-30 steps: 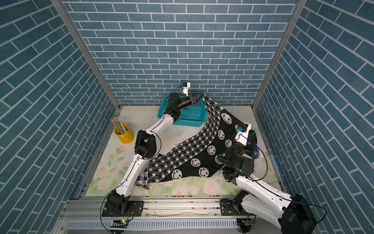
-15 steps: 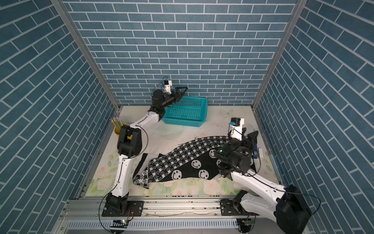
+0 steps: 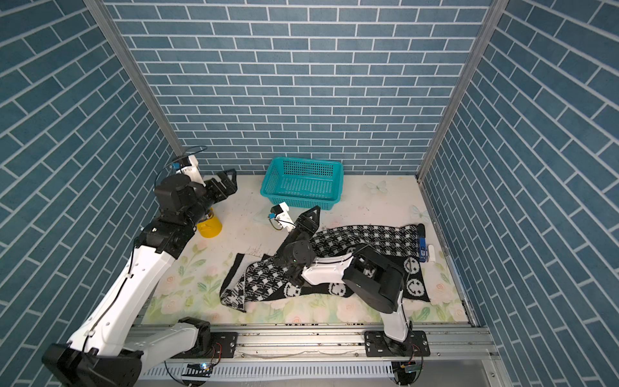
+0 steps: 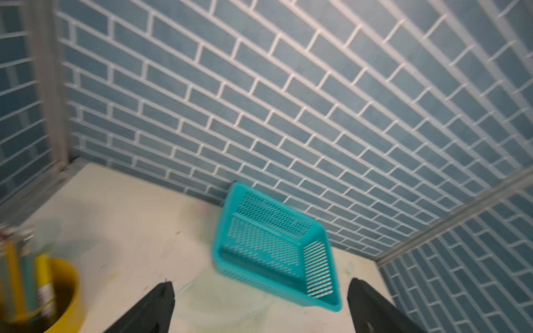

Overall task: Roll up the scarf and place it into the basket
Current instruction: Fold the scarf at the center of the board.

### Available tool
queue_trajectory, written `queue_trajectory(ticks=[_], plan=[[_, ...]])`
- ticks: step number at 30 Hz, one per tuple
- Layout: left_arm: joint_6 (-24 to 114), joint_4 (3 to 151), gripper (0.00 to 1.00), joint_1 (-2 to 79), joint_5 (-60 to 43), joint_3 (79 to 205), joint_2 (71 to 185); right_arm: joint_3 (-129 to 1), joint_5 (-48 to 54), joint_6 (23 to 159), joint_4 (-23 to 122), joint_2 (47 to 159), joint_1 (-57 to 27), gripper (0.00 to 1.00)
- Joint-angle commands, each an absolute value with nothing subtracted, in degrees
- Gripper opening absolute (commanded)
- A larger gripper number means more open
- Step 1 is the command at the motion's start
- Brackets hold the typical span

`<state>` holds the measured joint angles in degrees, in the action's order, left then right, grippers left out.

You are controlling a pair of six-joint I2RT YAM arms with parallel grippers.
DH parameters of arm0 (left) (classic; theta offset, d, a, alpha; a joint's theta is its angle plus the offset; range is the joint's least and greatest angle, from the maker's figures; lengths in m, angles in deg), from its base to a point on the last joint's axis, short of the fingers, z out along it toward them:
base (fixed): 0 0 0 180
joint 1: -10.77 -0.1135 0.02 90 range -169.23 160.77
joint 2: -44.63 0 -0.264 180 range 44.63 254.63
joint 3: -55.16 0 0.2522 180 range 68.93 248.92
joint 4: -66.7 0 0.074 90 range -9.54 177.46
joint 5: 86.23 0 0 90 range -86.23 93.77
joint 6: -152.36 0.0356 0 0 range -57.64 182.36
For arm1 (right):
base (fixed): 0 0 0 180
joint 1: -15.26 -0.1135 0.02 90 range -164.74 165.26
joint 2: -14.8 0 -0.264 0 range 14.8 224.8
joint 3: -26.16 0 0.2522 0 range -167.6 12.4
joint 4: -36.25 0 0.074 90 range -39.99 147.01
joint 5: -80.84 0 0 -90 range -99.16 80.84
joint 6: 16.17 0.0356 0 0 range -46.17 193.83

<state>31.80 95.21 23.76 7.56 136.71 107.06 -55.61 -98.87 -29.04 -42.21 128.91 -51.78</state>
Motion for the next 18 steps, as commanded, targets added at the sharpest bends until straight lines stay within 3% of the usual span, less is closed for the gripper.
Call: queue_trajectory(ticks=[1, 4, 7, 11, 13, 14, 15, 16, 17, 18], plan=[[33.6, 104.7, 1.0, 20.6, 16.4, 133.2, 103.7, -67.6, -106.3, -33.9, -56.1, 137.7, -52.9, 0.57], [34.2, 101.9, 1.0, 17.9, 15.4, 130.8, 100.3, -91.1, -104.9, -41.3, -56.1, 152.4, -54.0, 0.67], [35.3, 101.0, 1.0, 16.4, 14.8, 130.5, 99.5, -128.5, -104.6, -46.2, -46.8, 170.5, -54.6, 0.71], [37.3, 99.5, 1.0, 15.2, 13.0, 129.9, 99.6, -124.2, -100.4, -21.8, -23.9, 167.2, -54.9, 0.77], [37.2, 98.0, 1.0, 14.7, 10.7, 128.8, 100.1, -124.6, -97.1, -6.5, -5.7, 165.8, -55.8, 0.79], [36.8, 97.1, 1.0, 14.5, 9.3, 128.2, 100.3, -127.2, -94.1, 9.7, 12.3, 165.0, -56.7, 0.79], [36.5, 95.9, 1.0, 14.5, 8.0, 127.3, 100.3, -135.0, -85.3, 36.1, 45.0, 164.8, -57.7, 0.81], [36.0, 95.2, 1.0, 14.4, 7.7, 126.7, 100.5, -141.8, -74.2, 54.1, 62.5, 164.7, -57.6, 0.94], [35.8, 94.7, 1.0, 14.2, 7.3, 126.2, 100.6, -141.3, -65.0, 63.3, 67.3, 162.7, -57.1, 1.0], [36.0, 94.5, 1.0, 13.9, 6.9, 126.2, 100.8, -134.8, -62.0, 65.1, 63.7, 159.1, -57.3, 1.0]])
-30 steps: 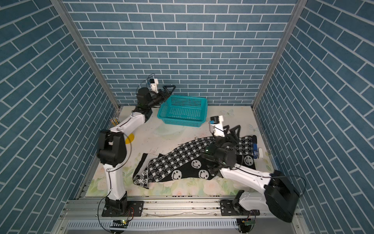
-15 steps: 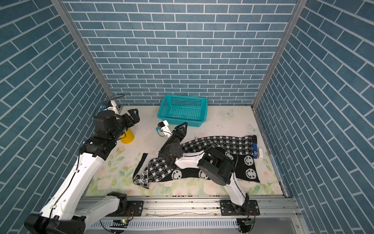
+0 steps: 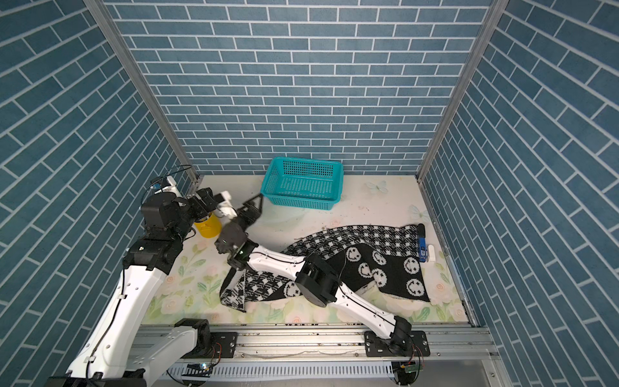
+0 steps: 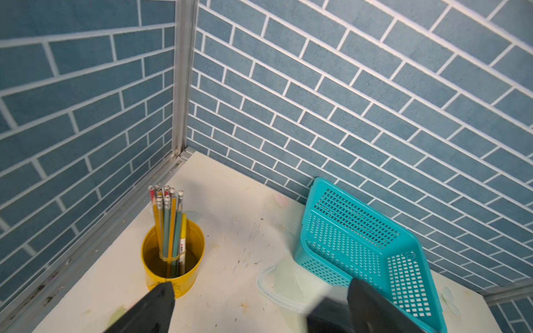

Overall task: Roll up the scarf and place it into the basket
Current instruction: Fold the scarf at the center of the board.

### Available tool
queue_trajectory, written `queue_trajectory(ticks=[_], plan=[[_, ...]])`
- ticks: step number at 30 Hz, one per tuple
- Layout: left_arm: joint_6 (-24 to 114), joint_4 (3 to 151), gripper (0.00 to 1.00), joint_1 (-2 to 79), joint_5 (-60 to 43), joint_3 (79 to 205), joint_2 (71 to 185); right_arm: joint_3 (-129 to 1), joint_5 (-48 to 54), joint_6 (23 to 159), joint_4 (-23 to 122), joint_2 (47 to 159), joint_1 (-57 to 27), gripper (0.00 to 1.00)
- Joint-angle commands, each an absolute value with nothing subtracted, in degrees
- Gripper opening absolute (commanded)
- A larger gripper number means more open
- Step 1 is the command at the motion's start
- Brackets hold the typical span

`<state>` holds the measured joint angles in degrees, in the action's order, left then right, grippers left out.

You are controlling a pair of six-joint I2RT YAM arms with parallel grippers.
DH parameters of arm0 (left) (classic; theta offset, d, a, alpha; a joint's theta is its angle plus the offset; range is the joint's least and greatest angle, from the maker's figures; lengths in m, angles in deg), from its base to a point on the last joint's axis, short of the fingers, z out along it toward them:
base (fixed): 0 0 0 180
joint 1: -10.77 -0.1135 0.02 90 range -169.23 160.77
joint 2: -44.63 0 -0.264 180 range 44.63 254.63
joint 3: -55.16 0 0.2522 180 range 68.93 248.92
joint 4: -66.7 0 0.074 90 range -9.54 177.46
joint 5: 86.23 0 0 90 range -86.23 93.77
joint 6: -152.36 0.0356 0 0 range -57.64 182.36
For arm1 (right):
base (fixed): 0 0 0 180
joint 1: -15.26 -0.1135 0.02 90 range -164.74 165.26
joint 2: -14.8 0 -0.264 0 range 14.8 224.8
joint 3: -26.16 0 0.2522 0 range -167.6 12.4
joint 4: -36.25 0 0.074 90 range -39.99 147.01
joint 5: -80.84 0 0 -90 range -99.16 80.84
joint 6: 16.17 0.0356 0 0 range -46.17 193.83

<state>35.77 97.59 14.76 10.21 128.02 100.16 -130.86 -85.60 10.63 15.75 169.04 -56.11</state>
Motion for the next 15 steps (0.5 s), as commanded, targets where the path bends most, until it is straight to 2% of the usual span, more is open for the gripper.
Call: queue_trajectory(ticks=[1, 4, 6, 8, 11, 15], plan=[[36.0, 94.7, 1.0, 13.7, 6.8, 126.3, 100.8, -130.3, -58.1, 67.5, 62.6, 156.1, -57.1, 0.99], [36.8, 94.5, 1.0, 13.4, 4.1, 126.4, 100.9, -127.3, -40.4, 75.2, 70.1, 150.9, -56.0, 0.99], [36.9, 96.4, 1.0, 13.4, 2.7, 127.5, 101.8, -128.9, -34.2, 77.3, 81.3, 149.0, -55.4, 0.99], [36.9, 99.1, 1.0, 13.2, 2.2, 128.1, 102.4, -124.4, -32.9, 79.4, 90.6, 145.0, -54.7, 1.0], [36.3, 103.0, 1.0, 12.0, 3.8, 128.0, 102.3, -100.9, -28.5, 81.9, 89.8, 131.2, -52.9, 1.0], [34.6, 106.5, 1.0, 4.1, 1.2, 127.9, 101.2, -73.5, -19.0, 84.2, 82.2, 115.6, -49.3, 1.0]])
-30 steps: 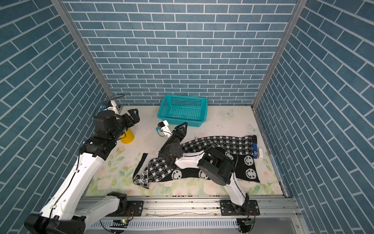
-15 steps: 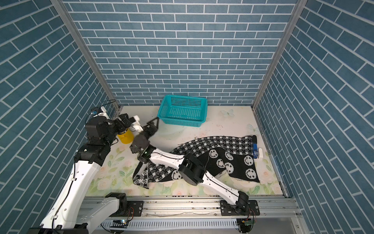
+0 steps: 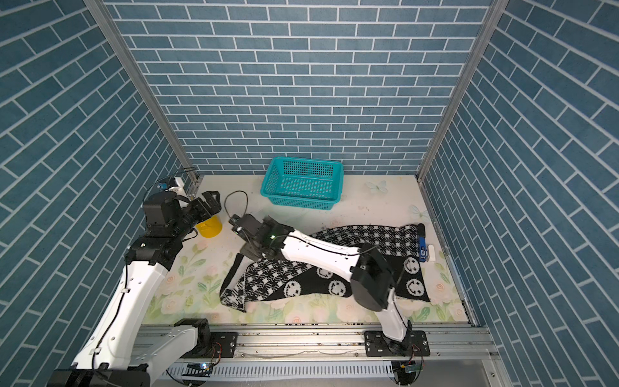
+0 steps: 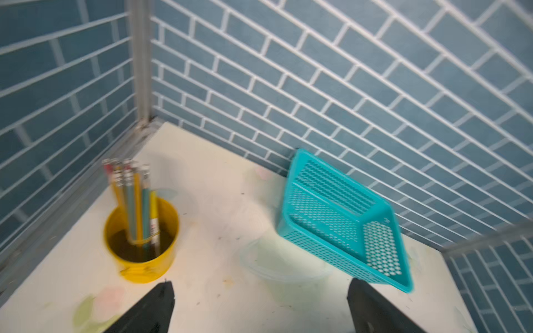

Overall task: Roll up the scarf and place it into the basket
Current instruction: Fold the scarf at the center of the board.

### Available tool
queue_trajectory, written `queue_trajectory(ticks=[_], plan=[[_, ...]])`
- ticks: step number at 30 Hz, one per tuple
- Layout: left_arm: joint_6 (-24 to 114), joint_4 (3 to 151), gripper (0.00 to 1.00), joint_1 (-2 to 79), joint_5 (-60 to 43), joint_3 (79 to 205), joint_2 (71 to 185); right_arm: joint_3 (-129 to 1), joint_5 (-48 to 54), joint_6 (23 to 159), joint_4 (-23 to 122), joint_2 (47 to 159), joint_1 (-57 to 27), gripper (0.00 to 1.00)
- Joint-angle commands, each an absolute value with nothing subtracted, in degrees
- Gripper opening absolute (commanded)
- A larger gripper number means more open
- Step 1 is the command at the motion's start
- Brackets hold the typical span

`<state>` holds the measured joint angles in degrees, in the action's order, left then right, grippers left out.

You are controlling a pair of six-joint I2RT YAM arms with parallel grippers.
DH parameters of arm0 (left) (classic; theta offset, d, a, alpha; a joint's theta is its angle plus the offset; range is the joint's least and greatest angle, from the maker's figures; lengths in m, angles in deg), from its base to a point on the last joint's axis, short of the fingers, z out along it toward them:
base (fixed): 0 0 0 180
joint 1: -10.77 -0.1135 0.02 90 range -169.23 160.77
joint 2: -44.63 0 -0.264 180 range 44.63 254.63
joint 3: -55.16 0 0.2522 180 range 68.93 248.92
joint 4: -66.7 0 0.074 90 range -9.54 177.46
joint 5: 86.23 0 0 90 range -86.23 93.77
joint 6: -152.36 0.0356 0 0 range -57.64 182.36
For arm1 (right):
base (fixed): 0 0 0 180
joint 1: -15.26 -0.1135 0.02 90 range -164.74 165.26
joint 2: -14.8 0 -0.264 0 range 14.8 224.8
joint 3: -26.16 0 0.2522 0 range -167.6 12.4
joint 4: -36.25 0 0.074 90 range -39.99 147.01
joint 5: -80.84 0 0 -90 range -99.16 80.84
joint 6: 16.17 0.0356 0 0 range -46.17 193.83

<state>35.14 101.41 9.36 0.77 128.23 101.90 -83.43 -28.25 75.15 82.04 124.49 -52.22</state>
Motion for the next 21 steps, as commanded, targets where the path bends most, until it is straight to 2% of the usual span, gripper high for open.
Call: queue_trajectory(ticks=[1, 4, 8, 14, 21], plan=[[34.6, 106.6, 1.0, 2.0, -1.1, 127.9, 101.4, -70.1, -18.5, 84.2, 81.6, 113.7, -49.1, 0.99], [34.9, 108.2, 1.0, -2.0, -5.8, 128.3, 103.4, -62.6, -15.0, 83.8, 79.5, 110.4, -48.3, 0.99], [34.1, 108.7, 1.0, -5.1, -10.8, 127.2, 106.1, -57.4, -11.6, 82.9, 76.0, 112.0, -48.0, 0.99], [33.3, 109.7, 1.0, -9.1, -15.8, 125.5, 108.5, -57.0, -6.9, 81.4, 70.2, 118.2, -47.9, 0.99], [34.0, 111.3, 1.0, -9.8, -15.6, 126.0, 107.6, -61.2, -5.9, 80.4, 69.5, 127.1, -47.6, 0.97]])
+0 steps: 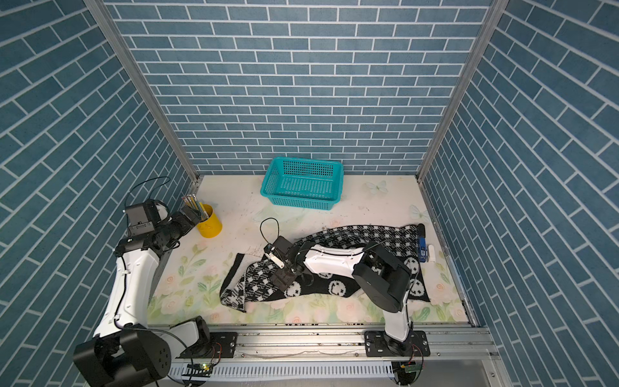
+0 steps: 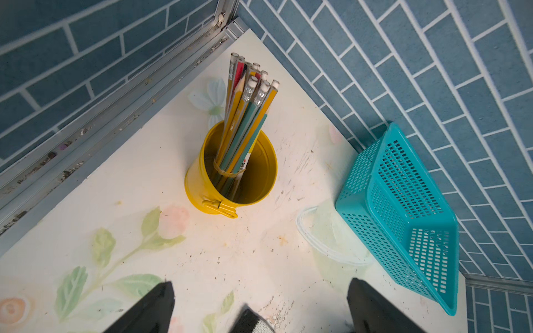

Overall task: Roll up the scarf and place it into the basket
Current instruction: Fold the scarf at the center of the board.

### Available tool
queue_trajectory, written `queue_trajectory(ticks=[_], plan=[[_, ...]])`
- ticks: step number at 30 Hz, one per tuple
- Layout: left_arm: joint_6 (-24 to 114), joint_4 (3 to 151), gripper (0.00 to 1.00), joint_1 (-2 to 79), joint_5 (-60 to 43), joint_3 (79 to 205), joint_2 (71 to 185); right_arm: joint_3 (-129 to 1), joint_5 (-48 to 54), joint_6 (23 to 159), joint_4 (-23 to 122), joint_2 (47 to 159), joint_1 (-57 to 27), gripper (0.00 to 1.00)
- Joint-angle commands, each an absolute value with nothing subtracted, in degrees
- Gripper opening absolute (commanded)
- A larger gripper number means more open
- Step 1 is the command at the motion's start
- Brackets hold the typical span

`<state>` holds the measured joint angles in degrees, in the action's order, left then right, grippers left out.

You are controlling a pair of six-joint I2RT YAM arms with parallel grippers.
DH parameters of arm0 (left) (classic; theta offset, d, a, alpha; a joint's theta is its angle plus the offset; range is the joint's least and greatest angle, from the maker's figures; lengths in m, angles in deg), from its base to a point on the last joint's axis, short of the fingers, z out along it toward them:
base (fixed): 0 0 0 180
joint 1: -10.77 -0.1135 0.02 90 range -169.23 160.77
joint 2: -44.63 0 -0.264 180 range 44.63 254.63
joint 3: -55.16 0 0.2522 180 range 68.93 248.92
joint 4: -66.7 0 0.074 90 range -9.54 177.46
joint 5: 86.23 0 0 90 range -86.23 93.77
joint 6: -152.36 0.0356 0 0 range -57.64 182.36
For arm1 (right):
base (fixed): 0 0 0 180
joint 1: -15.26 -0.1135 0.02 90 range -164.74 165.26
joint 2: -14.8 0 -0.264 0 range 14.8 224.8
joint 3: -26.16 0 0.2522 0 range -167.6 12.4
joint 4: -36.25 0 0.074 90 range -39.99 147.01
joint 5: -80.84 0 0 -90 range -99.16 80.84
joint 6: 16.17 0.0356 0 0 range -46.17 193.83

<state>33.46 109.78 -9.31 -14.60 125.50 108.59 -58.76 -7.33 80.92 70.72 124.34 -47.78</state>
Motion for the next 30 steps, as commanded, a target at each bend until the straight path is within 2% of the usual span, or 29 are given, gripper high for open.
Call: queue_trajectory(ticks=[1, 3, 4, 5, 7, 8, 10, 14, 17, 19, 21, 22, 24, 25, 26, 27, 29, 30], plan=[[34.0, 111.5, 1.0, -9.9, -15.6, 126.0, 107.3, -62.0, -5.7, 80.4, 70.0, 128.7, -47.2, 0.95], [34.0, 111.6, 1.0, -9.9, -15.3, 126.0, 106.9, -63.3, -5.8, 80.1, 70.9, 131.7, -46.4, 0.84], [34.0, 111.9, 1.0, -10.0, -14.8, 126.1, 106.7, -64.4, -5.7, 79.9, 71.4, 133.1, -46.1, 0.7], [34.3, 112.1, 1.0, -10.1, -14.6, 126.1, 106.6, -65.3, -5.3, 79.6, 71.7, 133.9, -45.8, 0.49], [34.5, 113.0, 1.0, -10.4, -14.0, 126.5, 106.3, -66.5, -2.7, 78.7, 72.1, 133.3, -45.7, 0.2], [34.8, 113.4, 1.0, -10.5, -13.6, 126.8, 106.2, -66.6, -0.8, 78.3, 71.5, 131.9, -45.9, 0.1], [35.2, 114.2, 1.0, -11.2, -12.8, 127.8, 105.9, -67.2, 2.0, 76.6, 71.4, 128.8, -47.0, 0.0], [35.6, 115.3, 1.0, -12.7, -11.4, 130.5, 105.6, -71.0, 4.6, 74.0, 76.0, 122.5, -51.4, 0.0], [35.5, 115.5, 1.0, -13.2, -11.8, 132.1, 106.0, -70.8, 10.5, 74.3, 74.5, 116.9, -51.6, 0.0], [35.2, 114.9, 1.0, -13.5, -12.8, 132.6, 106.3, -68.6, 12.9, 77.1, 69.6, 114.6, -47.9, 0.0], [34.4, 114.0, 1.0, -13.5, -13.5, 132.8, 106.7, -65.3, 16.1, 84.6, 63.3, 117.1, -38.9, 0.0], [34.0, 113.6, 1.0, -13.5, -13.8, 132.8, 106.9, -65.8, 14.1, 85.6, 64.3, 120.3, -36.0, 0.07], [33.3, 112.7, 1.0, -13.5, -14.7, 132.5, 107.3, -69.5, 5.1, 85.7, 69.5, 127.7, -33.1, 0.27], [33.2, 112.4, 1.0, -13.5, -15.1, 132.4, 107.5, -71.1, 4.6, 84.5, 71.0, 130.1, -33.0, 0.49], [33.2, 112.4, 1.0, -13.5, -15.2, 132.3, 107.8, -71.0, 3.7, 84.6, 70.8, 130.7, -33.0, 0.64], [33.3, 112.4, 1.0, -13.5, -15.3, 132.1, 107.9, -70.3, 3.4, 84.9, 69.9, 130.3, -33.0, 0.71], [33.4, 112.2, 1.0, -13.5, -15.8, 131.7, 108.0, -67.5, 3.4, 86.1, 67.4, 127.6, -32.9, 0.91], [33.4, 111.8, 1.0, -13.5, -16.4, 131.4, 107.8, -66.8, 1.9, 86.2, 67.4, 126.3, -32.9, 0.94]])
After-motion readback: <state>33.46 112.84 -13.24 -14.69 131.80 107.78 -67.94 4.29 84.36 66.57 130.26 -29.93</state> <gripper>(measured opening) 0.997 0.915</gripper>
